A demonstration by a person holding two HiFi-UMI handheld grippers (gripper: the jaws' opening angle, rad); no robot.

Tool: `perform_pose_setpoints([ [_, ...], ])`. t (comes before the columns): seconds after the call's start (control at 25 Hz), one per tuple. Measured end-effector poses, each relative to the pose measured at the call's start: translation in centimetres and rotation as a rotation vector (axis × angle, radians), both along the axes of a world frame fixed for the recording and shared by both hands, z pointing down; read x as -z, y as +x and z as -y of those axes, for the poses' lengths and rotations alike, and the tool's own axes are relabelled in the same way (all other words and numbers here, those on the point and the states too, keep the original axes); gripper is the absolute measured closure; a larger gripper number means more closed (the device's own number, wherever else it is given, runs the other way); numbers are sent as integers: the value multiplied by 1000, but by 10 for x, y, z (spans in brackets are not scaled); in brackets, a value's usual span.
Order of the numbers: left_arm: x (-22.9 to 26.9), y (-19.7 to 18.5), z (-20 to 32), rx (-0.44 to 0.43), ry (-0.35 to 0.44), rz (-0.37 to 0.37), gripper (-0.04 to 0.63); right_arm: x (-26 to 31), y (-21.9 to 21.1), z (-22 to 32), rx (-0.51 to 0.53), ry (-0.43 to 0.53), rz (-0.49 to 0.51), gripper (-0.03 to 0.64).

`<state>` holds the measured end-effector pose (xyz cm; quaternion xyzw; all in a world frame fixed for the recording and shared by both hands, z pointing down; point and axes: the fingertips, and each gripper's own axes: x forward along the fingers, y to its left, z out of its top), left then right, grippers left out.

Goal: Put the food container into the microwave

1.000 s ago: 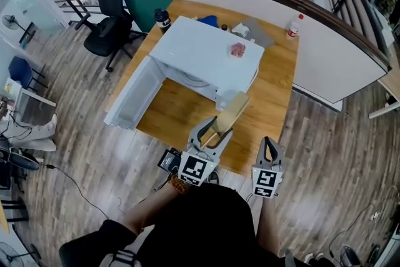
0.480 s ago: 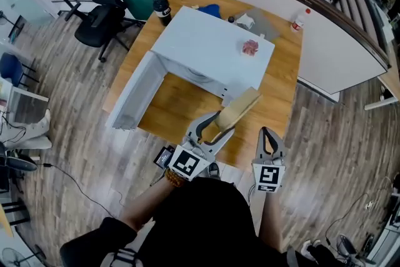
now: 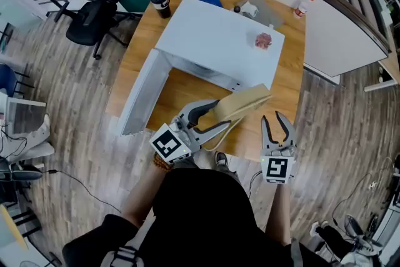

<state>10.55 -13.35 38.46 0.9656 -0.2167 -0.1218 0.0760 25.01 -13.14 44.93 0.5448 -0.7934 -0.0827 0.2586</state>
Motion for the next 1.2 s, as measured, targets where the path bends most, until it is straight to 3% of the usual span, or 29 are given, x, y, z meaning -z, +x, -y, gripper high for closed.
perform_pose_setpoints([
  [0.16,-15,-22,20,-78,-115,34,353,8,-29,4,76,34,-182,392],
  [0.28,-18,-45,33,-135,-246,-21,353,4,-62,8,143,66,-343,274],
  [0.36,-15,-57,35,-188,-274,-34,353,-6,-79,13,168,69,-474,196],
  [0.4,-13,-61,34,-213,-261,-23,353,-8,-86,17,164,73,-506,195],
  [0.56,-16,-70,28,-282,-183,74,353,5,-108,32,114,81,-379,195],
  [0.6,-19,-73,28,-297,-174,100,353,8,-113,35,100,85,-364,202],
  [0.72,-31,-82,29,-330,-155,186,353,12,-134,39,103,101,-383,305],
  [0.8,-37,-86,30,-346,-160,206,353,11,-149,40,125,106,-389,352],
  [1.08,-31,-97,36,-380,-161,130,353,-2,-165,51,134,112,-438,501],
  [1.16,-33,-101,37,-379,-162,131,351,1,-169,53,145,121,-446,584],
  [1.2,-34,-103,37,-380,-163,135,351,1,-170,54,149,120,-441,595],
])
